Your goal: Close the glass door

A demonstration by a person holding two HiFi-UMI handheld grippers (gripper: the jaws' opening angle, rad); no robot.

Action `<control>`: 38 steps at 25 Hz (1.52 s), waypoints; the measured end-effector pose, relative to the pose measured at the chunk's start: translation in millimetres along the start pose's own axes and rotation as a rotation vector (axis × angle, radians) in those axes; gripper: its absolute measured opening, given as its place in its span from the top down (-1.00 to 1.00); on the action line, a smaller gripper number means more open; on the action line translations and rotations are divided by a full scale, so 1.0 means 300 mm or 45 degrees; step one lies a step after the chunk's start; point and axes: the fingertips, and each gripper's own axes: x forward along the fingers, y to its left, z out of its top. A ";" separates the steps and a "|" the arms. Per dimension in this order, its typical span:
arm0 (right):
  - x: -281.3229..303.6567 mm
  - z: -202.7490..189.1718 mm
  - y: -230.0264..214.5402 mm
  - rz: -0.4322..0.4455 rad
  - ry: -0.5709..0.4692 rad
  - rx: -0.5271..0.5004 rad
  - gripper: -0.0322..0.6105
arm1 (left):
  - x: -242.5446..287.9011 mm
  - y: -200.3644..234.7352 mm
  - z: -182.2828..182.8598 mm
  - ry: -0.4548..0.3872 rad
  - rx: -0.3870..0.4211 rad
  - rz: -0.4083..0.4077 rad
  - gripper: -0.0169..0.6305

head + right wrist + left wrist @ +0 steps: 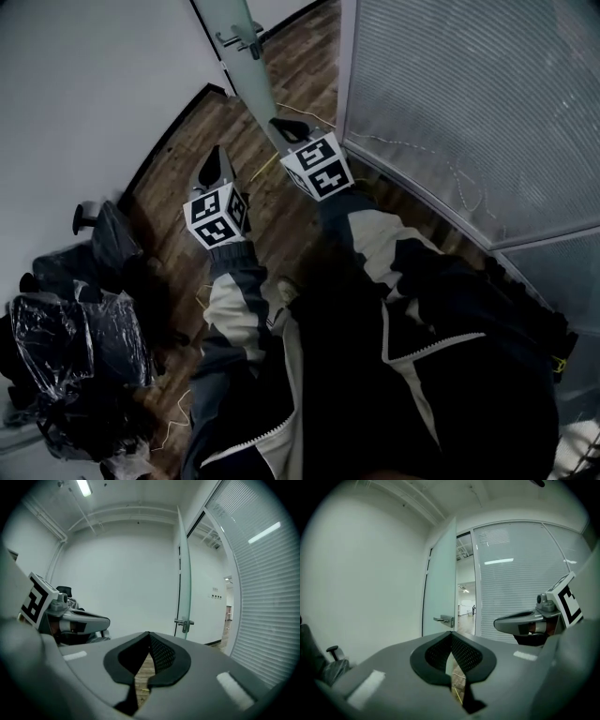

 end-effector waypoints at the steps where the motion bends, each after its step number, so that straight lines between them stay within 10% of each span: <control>1: 0.044 0.003 -0.005 -0.014 -0.004 0.005 0.89 | 0.035 0.033 0.002 -0.002 0.009 -0.015 0.93; 16: 0.606 0.152 0.015 -0.159 -0.017 0.016 0.89 | 0.365 0.522 0.055 -0.021 0.007 -0.150 0.93; 30: 1.056 0.224 -0.300 -0.138 -0.035 0.028 0.89 | 0.949 0.607 0.162 -0.010 0.031 -0.205 0.93; 38: 1.105 0.160 -0.475 -0.301 0.010 0.096 0.89 | 1.232 0.493 0.162 0.011 0.060 -0.436 0.93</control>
